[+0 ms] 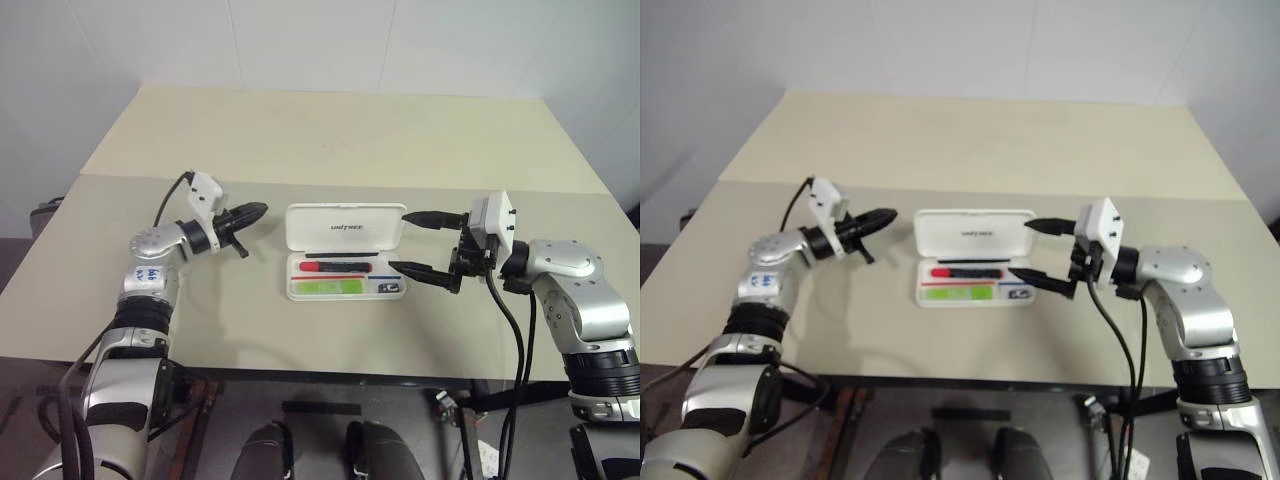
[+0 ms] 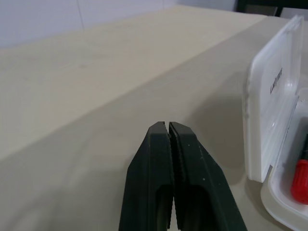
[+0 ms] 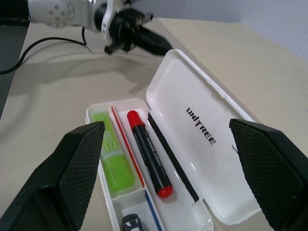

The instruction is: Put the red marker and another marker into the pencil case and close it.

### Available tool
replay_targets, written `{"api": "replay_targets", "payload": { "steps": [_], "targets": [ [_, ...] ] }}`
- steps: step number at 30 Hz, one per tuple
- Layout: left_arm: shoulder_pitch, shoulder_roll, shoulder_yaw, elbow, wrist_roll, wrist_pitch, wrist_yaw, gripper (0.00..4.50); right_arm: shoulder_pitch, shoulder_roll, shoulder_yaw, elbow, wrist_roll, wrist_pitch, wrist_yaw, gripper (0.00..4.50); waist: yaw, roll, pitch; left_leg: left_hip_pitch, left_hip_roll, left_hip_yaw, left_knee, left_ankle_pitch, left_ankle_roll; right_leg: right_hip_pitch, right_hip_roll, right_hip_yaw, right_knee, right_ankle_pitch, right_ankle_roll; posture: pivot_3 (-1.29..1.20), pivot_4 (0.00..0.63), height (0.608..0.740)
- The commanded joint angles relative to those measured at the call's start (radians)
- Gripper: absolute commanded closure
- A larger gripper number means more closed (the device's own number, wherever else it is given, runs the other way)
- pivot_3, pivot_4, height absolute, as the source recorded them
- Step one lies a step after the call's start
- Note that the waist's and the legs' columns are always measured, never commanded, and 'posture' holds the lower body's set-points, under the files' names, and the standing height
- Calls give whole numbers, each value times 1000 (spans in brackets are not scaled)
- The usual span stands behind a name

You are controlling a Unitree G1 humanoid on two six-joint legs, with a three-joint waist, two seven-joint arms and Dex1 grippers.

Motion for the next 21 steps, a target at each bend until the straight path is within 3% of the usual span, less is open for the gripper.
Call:
{"api": "replay_targets", "payload": {
  "steps": [1,14,21],
  "targets": [
    [-58,-24,-19,35,27,-29,-14,4414,-5,7,-37,-48,31,2,-19,102,1,0,0,0,0,0,0,0,0,0,0,0,0,0,0,0,150,740],
    [-113,-75,-55,106,67,-79,-89,4414,26,4,-43,-86,36,12,-49,102,0,0,0,0,0,3,0,0,0,-2,0,0,0,0,0,0,150,740],
    [-49,-49,-108,-9,63,-138,-297,4414,38,3,-45,-96,39,15,-56,102,0,0,0,0,0,3,0,0,0,-2,0,0,0,0,0,0,150,740]
  ]
}}
